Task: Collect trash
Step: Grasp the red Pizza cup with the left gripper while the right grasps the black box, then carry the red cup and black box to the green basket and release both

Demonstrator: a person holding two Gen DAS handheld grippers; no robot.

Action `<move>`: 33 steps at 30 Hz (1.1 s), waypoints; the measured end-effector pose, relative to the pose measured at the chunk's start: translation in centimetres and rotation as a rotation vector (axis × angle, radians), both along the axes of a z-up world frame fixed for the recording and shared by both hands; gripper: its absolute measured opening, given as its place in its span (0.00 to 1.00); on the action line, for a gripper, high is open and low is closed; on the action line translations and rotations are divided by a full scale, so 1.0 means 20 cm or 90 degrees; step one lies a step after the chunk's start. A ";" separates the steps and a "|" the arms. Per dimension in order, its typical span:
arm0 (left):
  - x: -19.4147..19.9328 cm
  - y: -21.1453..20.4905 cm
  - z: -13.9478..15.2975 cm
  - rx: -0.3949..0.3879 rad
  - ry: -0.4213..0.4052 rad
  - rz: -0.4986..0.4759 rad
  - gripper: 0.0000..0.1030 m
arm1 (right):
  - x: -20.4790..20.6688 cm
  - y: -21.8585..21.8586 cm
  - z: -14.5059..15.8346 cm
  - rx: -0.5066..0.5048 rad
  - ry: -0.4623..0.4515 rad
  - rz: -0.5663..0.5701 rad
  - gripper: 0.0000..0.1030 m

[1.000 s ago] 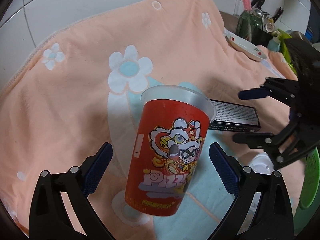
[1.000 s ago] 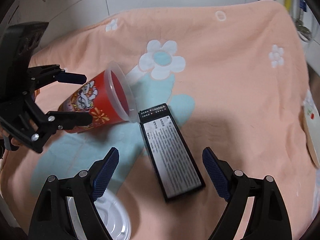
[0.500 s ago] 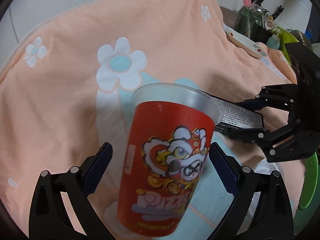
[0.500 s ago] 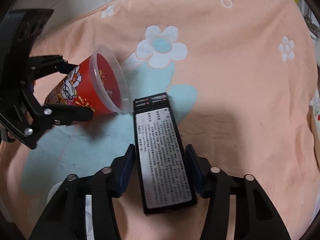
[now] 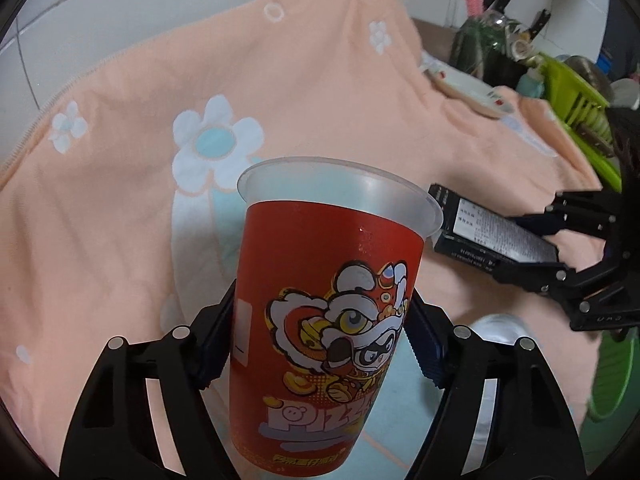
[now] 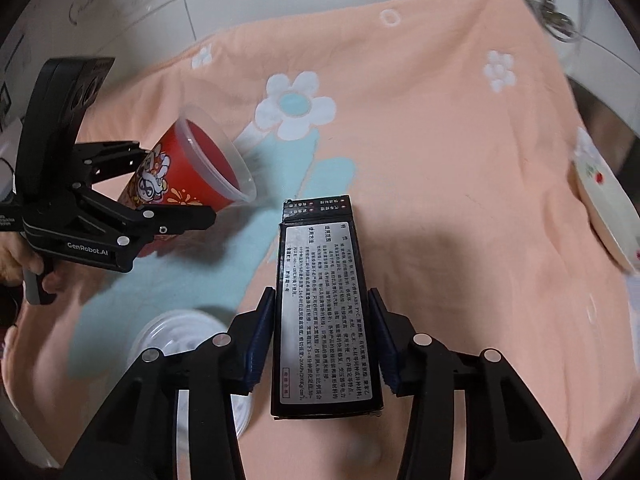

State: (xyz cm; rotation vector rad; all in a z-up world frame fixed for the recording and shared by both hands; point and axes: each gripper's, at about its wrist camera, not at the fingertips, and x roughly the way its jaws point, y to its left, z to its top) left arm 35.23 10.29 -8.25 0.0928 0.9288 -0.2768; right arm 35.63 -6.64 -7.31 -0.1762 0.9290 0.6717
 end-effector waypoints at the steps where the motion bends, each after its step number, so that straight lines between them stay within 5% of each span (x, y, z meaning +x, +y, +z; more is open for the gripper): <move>1: -0.02 -0.02 0.02 0.001 -0.003 -0.003 0.72 | -0.03 -0.02 0.01 0.002 -0.003 -0.006 0.43; 19: -0.57 -0.47 0.30 -0.053 -0.045 -0.100 0.72 | -0.74 -0.57 0.21 0.058 -0.065 -0.150 0.43; 33: -0.90 -0.94 0.23 -0.118 -0.030 -0.211 0.72 | -1.24 -1.20 0.02 0.049 -0.032 -0.350 0.43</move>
